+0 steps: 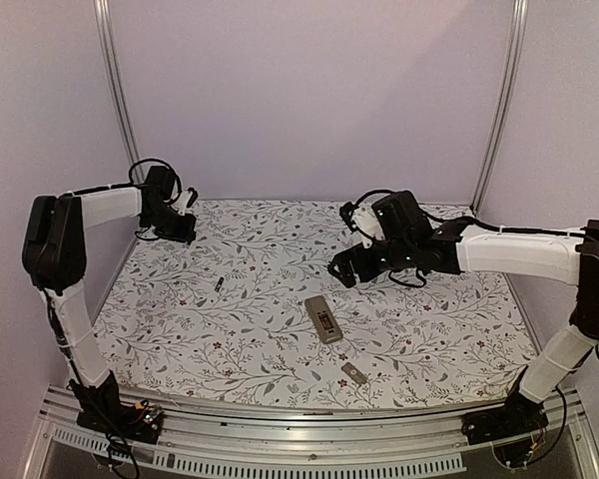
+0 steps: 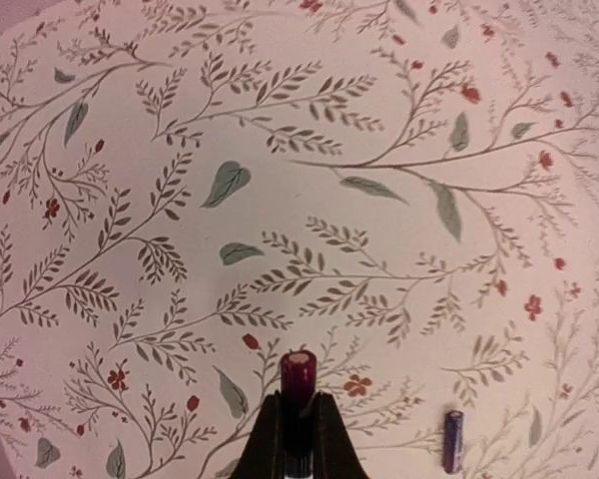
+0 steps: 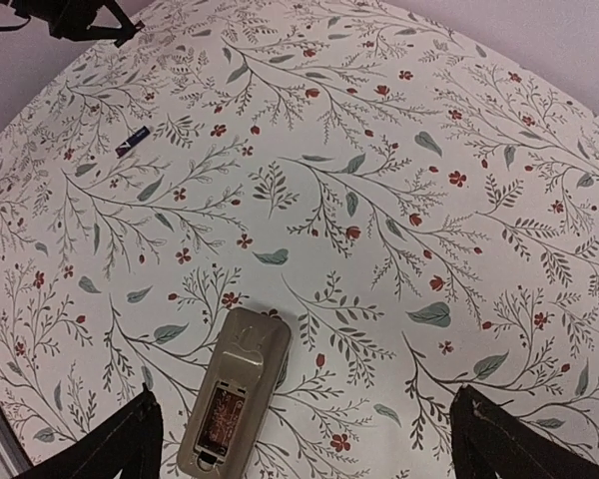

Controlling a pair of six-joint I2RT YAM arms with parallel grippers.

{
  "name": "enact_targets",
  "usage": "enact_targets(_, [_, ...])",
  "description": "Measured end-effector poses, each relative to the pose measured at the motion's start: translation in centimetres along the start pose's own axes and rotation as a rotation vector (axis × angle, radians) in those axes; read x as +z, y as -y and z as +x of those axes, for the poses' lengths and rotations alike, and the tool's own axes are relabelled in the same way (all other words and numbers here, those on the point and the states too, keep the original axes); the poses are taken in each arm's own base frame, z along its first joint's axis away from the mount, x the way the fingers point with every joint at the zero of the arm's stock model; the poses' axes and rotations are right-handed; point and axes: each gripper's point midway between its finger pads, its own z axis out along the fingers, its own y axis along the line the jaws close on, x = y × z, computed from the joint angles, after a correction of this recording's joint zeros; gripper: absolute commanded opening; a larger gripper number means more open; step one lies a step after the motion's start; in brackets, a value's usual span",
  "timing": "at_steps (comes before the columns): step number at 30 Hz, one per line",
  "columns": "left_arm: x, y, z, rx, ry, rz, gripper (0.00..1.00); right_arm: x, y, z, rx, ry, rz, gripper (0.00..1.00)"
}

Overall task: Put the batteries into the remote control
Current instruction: Pick up the battery from the center of the board, then pass from the left arm to the right

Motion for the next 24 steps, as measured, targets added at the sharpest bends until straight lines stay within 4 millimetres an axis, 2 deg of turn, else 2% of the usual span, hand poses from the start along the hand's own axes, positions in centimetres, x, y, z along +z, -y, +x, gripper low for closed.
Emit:
enact_targets(1, [-1.9,1.3,-1.1,0.005,0.056,0.023,0.0,-0.8,-0.2,-1.0,0.001,0.034,-0.013,0.99])
enact_targets(3, [-7.6,4.9,-4.0,0.037,0.227,0.088,0.0,-2.6,-1.0,-3.1,-0.002,0.115,-0.056,0.99])
enact_targets(4, [-11.3,7.3,-5.6,0.063,0.343,0.136,0.0,-3.6,-1.4,-4.0,-0.006,0.158,-0.082,0.99])
enact_targets(5, [-16.2,10.3,-7.3,0.098,0.493,0.208,0.0,-5.0,-1.9,-5.1,-0.011,0.214,-0.113,0.99])
enact_targets(6, [-20.0,12.3,-8.0,0.124,0.593,0.269,0.0,-6.1,-2.4,-5.9,-0.016,0.258,-0.139,0.99])
enact_targets(7, [-24.7,14.9,-8.5,0.166,0.723,0.354,0.0,-7.5,-2.8,-6.9,-0.024,0.311,-0.163,0.99])
enact_targets(9, [-31.7,18.2,-7.9,0.239,0.907,0.484,0.0,-10.3,-3.7,-8.8,-0.045,0.424,-0.219,0.99])
enact_targets(11, [-36.1,20.4,-6.5,0.305,1.025,0.578,0.0,-12.8,-4.7,-10.4,-0.076,0.518,-0.273,0.99])
enact_targets(13, [-38.7,22.4,-4.5,0.374,1.092,0.66,0.0,-15.0,-5.8,-11.8,-0.122,0.598,-0.333,0.98])
enact_targets(16, [-39.9,25.7,-1.7,0.486,1.111,0.765,0.0,-17.3,-7.6,-12.6,-0.21,0.675,-0.426,0.95])
enact_targets(21, [-41.8,31.2,3.2,0.704,1.136,0.897,0.0,-19.2,-10.7,-12.1,-0.353,0.719,-0.583,0.92])
enact_targets(24, [-43.3,32.9,5.1,0.799,1.18,0.936,0.0,-20.1,-12.2,-11.6,-0.43,0.745,-0.641,0.9])
